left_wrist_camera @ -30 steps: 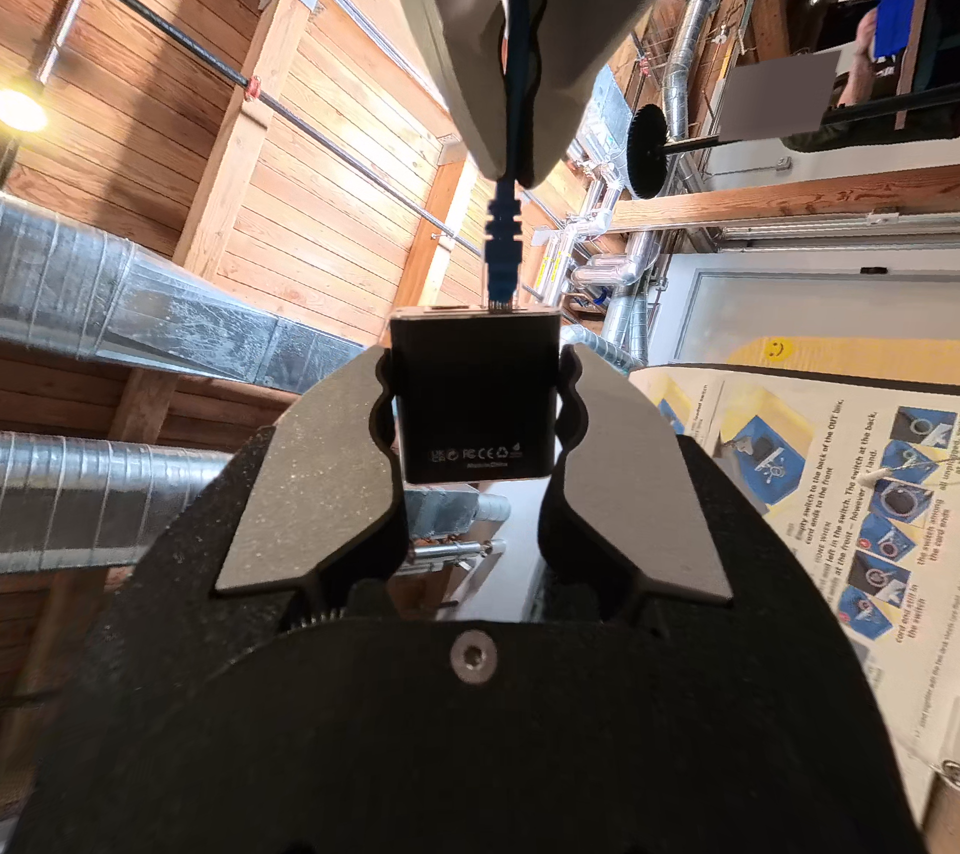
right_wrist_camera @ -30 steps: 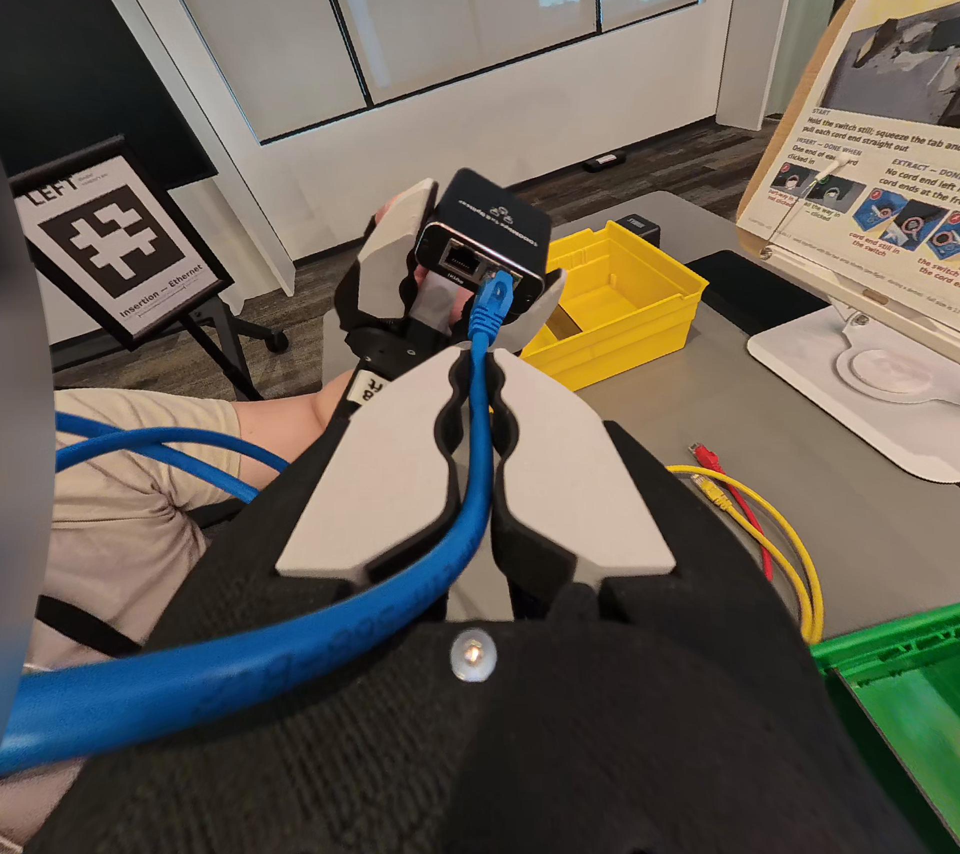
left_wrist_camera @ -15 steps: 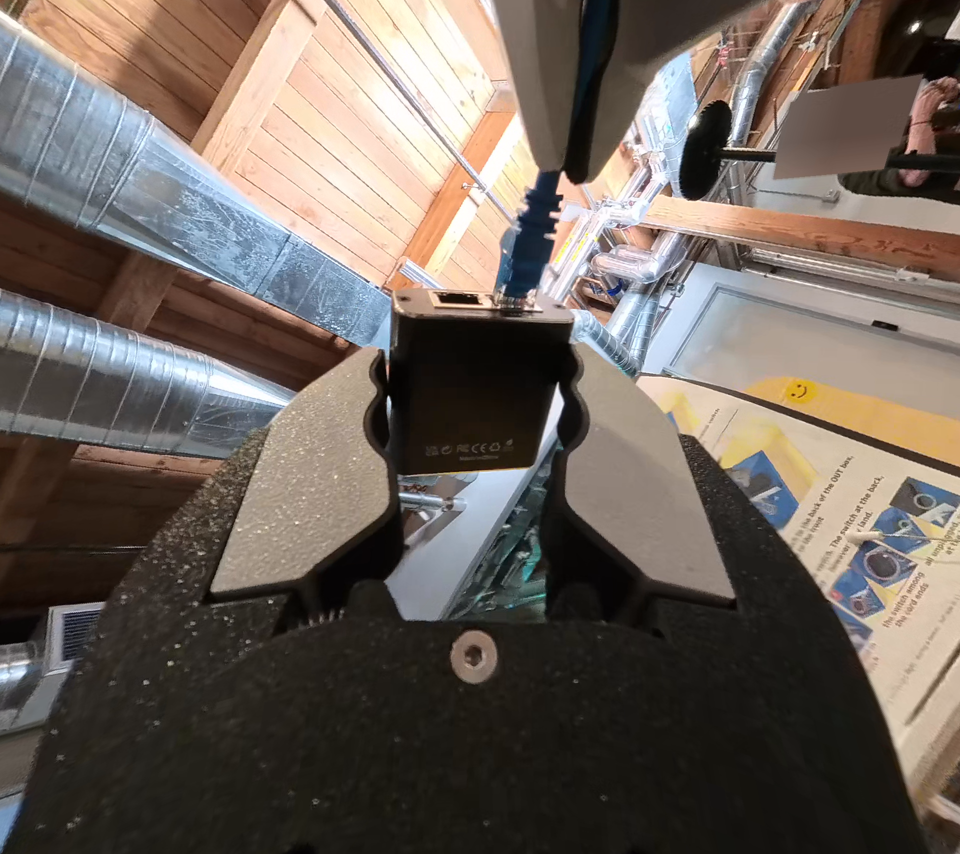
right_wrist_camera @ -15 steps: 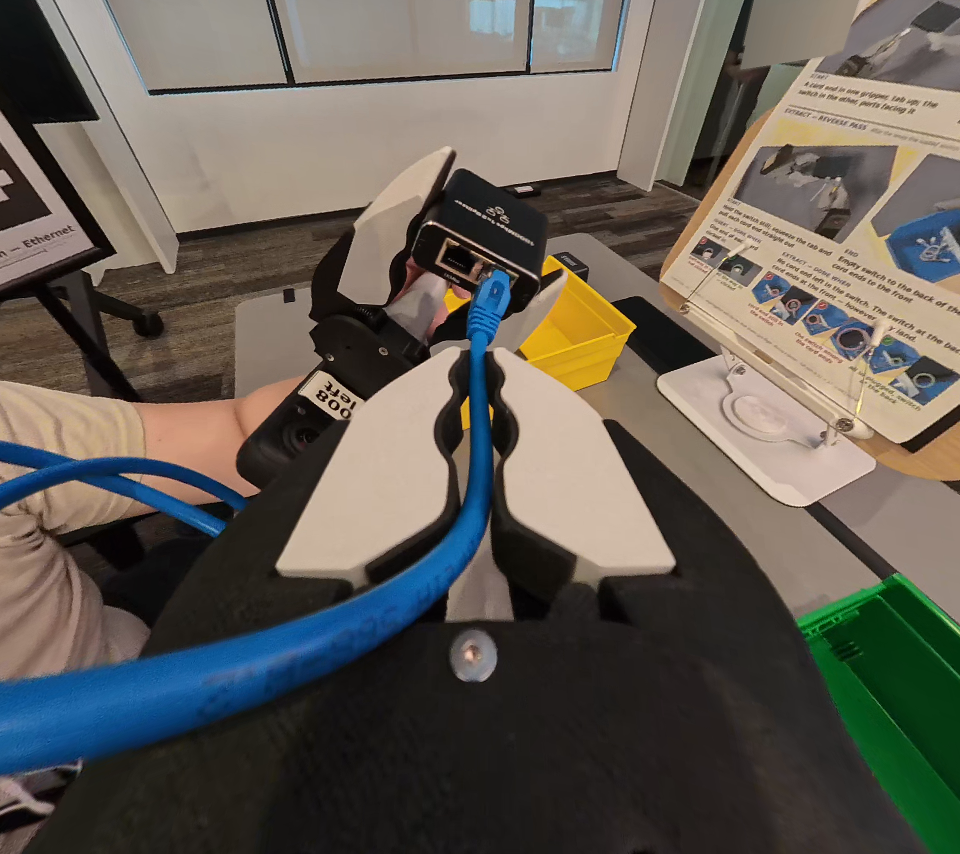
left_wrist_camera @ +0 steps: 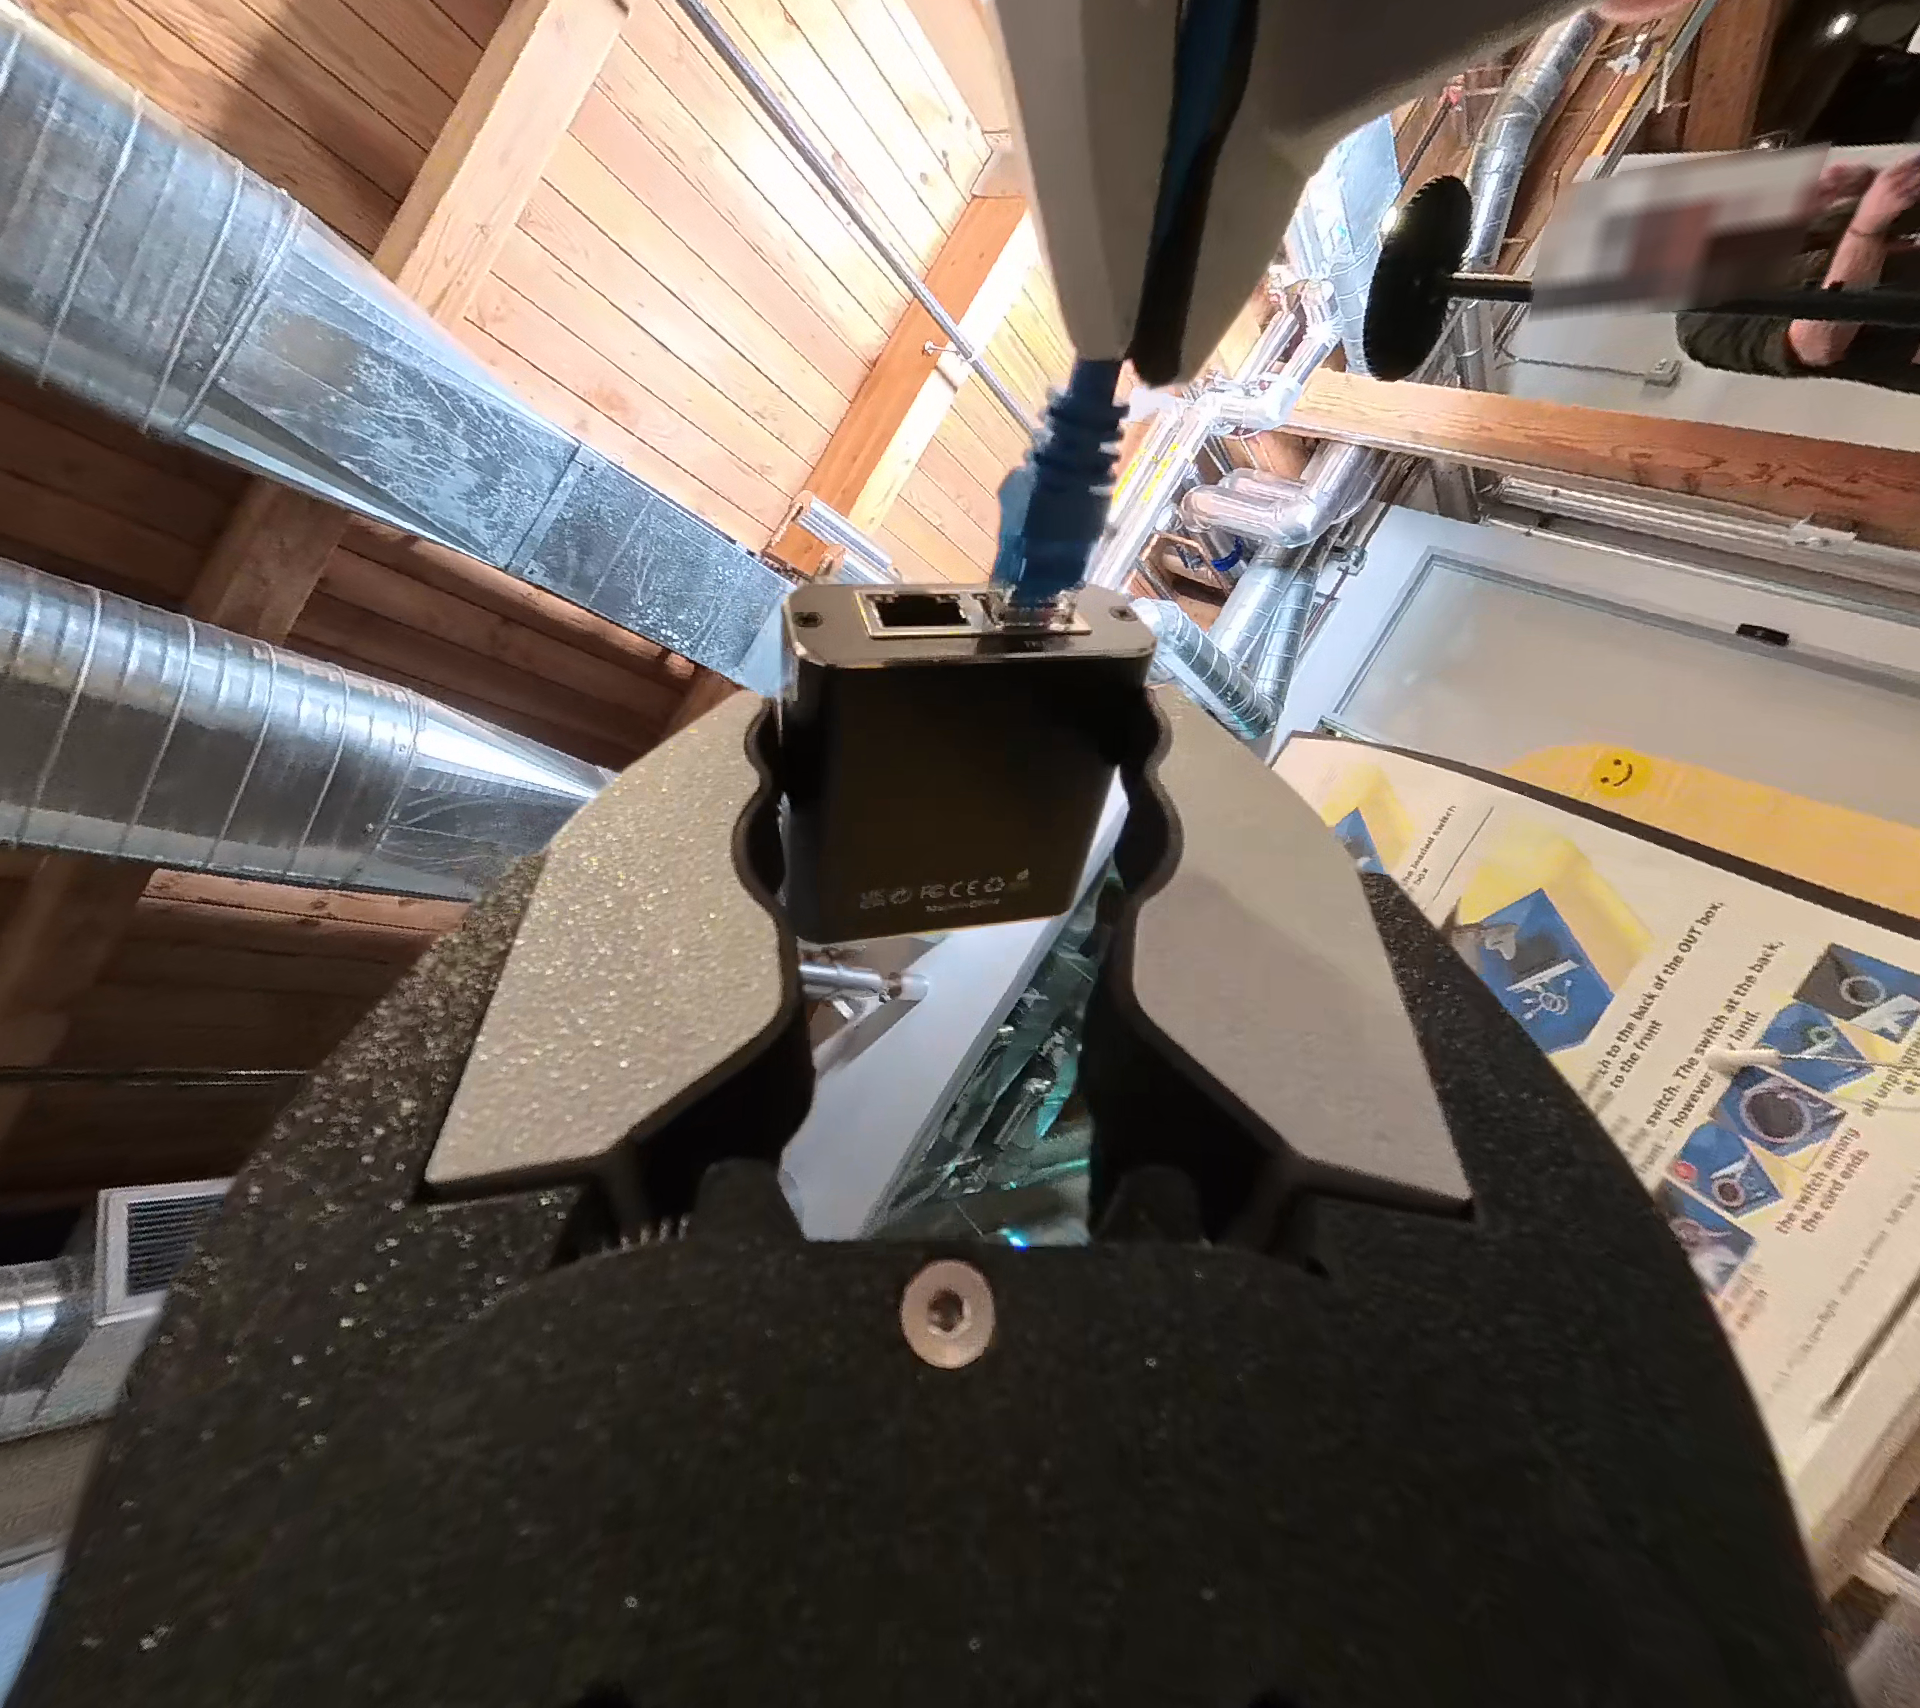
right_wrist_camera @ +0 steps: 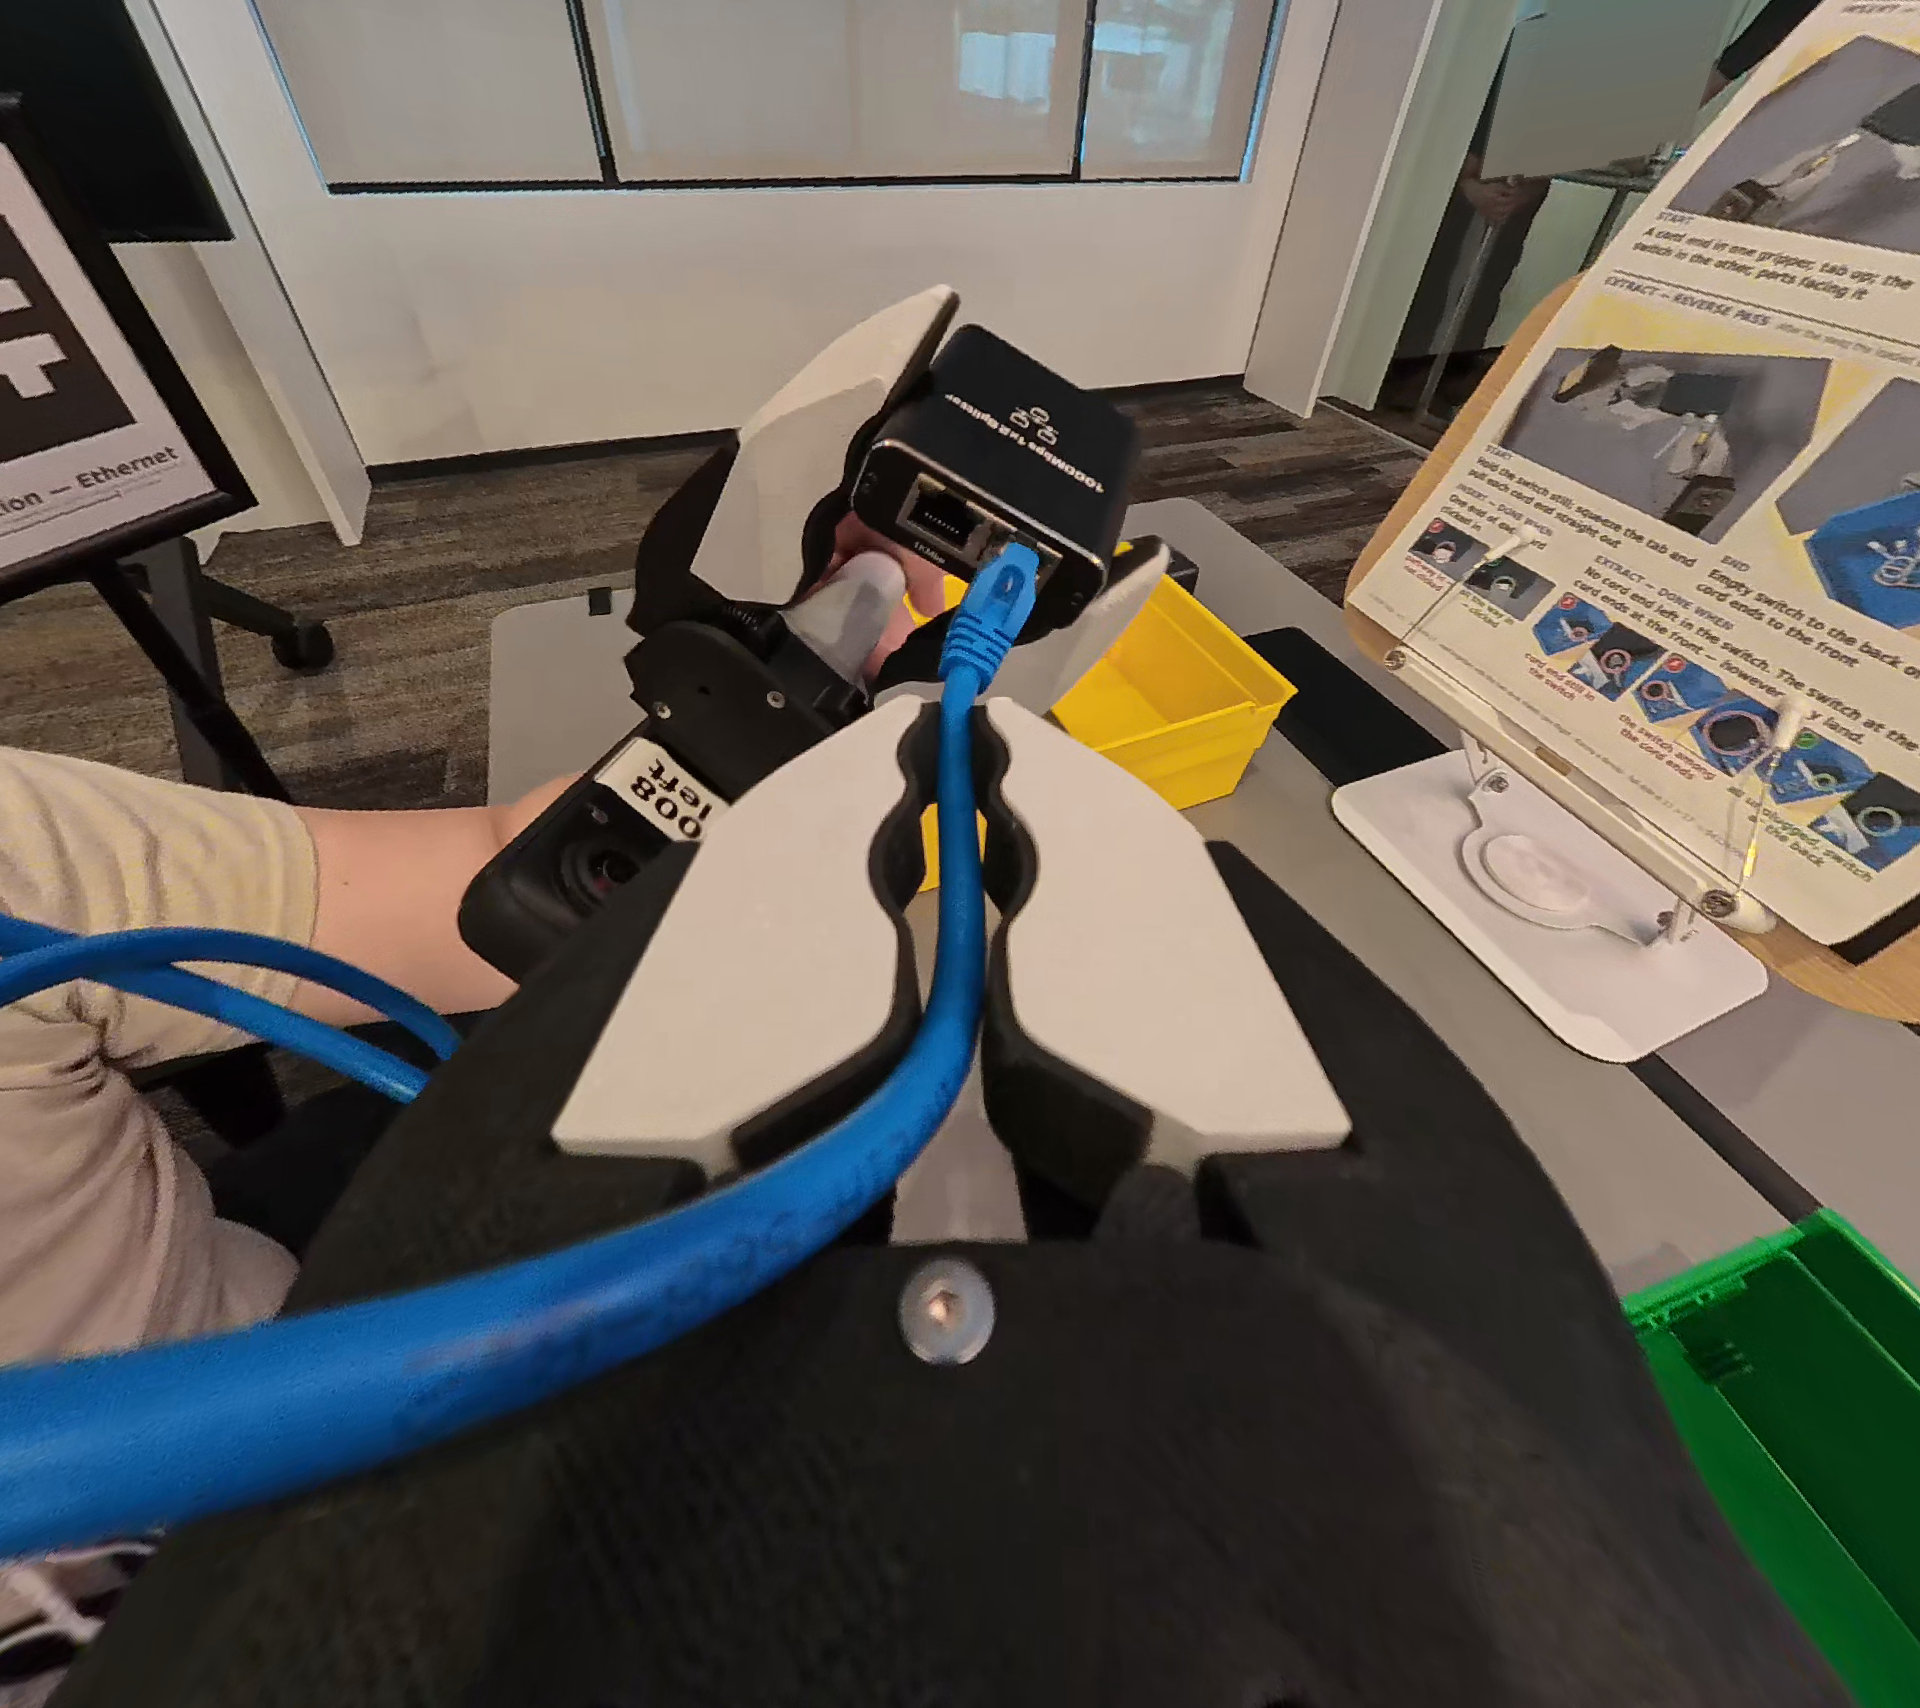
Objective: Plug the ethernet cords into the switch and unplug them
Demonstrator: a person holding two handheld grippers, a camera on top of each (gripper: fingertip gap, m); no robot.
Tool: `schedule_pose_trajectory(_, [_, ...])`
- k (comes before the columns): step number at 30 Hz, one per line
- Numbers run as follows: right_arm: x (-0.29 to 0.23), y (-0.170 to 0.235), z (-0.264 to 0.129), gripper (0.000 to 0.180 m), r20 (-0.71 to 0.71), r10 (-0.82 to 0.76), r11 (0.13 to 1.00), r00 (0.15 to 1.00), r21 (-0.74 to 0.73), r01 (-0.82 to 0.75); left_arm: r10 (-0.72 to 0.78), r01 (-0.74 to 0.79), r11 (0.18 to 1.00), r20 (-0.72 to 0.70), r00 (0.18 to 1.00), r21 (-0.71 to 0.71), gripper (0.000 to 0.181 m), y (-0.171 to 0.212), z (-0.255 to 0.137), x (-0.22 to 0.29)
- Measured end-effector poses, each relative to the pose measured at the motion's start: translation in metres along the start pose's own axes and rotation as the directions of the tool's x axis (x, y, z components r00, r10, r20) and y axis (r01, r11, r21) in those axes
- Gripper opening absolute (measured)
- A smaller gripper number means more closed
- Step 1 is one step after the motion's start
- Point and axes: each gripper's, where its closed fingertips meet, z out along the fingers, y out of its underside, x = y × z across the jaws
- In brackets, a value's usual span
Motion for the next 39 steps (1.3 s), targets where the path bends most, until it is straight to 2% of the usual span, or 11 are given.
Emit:
schedule_pose_trajectory(9, [-0.001, -0.002, -0.001, 0.005, -0.037, 0.001, 1.0, 0.999, 0.006, -0.001, -0.029, 0.029, 0.999, -0.007, 1.0, -0.016, 0.061, -0.001, 0.001, 0.0])
schedule_pose_trajectory(39, [-0.009, -0.011, -0.01, 0.005, -0.008, 0.022, 0.998, 1.0, 0.055, -0.022, -0.018, 0.018, 1.0, -0.023, 1.0, 0.012, 0.06, -0.016, 0.0, -0.007])
